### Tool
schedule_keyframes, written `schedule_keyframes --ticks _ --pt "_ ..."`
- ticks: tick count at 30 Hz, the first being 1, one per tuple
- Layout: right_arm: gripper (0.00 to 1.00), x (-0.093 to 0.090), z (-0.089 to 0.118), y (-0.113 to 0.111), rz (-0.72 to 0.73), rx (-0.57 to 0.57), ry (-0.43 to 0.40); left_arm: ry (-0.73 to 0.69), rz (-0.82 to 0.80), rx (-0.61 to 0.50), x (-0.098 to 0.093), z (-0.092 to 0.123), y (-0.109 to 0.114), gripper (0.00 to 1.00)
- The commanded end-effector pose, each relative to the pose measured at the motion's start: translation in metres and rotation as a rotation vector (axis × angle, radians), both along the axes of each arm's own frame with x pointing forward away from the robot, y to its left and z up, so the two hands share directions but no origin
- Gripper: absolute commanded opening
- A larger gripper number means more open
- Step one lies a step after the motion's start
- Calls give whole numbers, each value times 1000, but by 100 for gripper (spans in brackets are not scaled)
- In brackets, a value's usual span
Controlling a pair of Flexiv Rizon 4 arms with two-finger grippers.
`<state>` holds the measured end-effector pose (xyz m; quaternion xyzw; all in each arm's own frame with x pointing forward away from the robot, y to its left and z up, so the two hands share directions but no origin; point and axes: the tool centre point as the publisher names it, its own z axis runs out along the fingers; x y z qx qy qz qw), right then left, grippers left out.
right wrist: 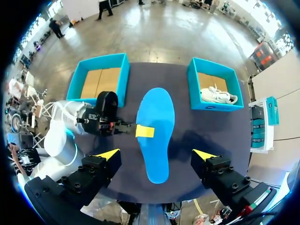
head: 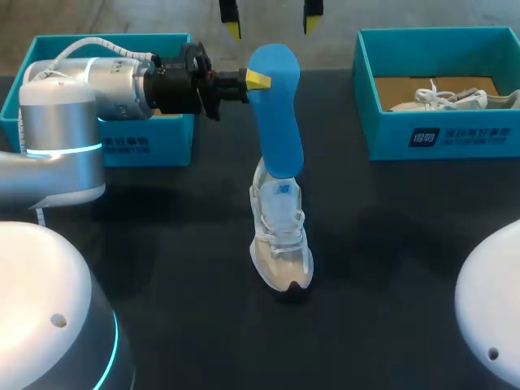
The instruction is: Take the shoe out of the shoebox, open the shoe tongue, remove and reinsert the insole, then place the shoe into the shoebox
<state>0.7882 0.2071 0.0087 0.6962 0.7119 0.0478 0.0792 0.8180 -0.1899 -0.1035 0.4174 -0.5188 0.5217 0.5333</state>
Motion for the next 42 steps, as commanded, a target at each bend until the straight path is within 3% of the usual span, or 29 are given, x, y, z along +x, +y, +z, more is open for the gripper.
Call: schedule_keyframes --ticks 1,16,25,33,42 --pt "100 0 0 -1 0 2 1 0 2 2 -1 0 0 0" --pt "100 0 0 -1 0 2 1 0 2 2 -1 0 0 0" --pt "100 1 3 -16 -51 78 -51 0 2 2 -1 0 0 0" --pt "100 -1 1 -29 -81 169 -87 0 2 2 -1 0 0 0" --pt "100 0 -5 -37 -94 367 -111 0 2 2 -1 0 0 0"
